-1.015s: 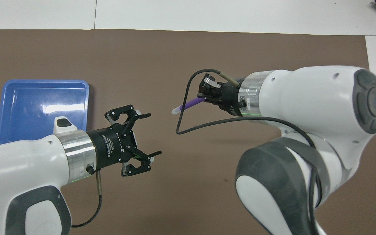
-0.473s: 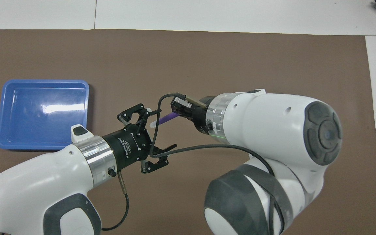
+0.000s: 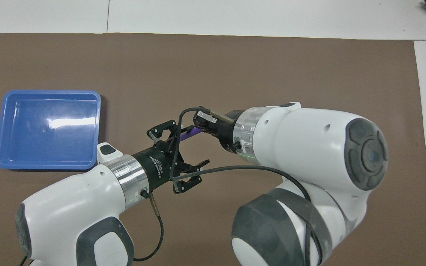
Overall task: Right arm passes pens to left for tray arrangement
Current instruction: 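Grasp the purple pen with the left gripper and open the right gripper, then place the purple pen in the tray while the right gripper returns, then grasp the green pen in the cup with the right gripper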
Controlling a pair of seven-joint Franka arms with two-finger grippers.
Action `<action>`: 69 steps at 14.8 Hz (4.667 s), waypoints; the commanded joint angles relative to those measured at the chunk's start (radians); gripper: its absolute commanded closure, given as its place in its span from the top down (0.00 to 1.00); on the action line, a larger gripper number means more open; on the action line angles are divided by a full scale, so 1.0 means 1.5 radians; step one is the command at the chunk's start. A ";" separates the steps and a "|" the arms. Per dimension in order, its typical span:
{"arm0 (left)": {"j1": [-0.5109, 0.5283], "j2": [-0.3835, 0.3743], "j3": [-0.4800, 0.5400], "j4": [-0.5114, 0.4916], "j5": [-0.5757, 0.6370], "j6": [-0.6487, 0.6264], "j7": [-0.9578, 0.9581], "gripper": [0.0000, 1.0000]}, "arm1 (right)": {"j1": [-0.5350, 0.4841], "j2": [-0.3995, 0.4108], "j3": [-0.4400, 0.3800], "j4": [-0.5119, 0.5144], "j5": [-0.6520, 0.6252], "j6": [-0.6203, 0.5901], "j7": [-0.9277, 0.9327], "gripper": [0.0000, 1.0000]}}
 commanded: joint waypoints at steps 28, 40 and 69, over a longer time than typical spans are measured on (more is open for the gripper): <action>0.128 -0.026 0.010 0.017 0.003 -0.312 0.402 0.00 | -0.226 -0.060 -0.006 -0.100 -0.092 -0.191 -0.665 1.00; 0.335 -0.021 0.013 0.103 0.417 -0.687 0.987 0.00 | -0.344 -0.043 -0.004 -0.226 -0.292 -0.119 -1.057 0.80; 0.458 0.302 0.014 0.110 0.623 -0.275 1.231 0.00 | -0.393 -0.020 -0.004 -0.273 -0.288 -0.065 -1.113 0.00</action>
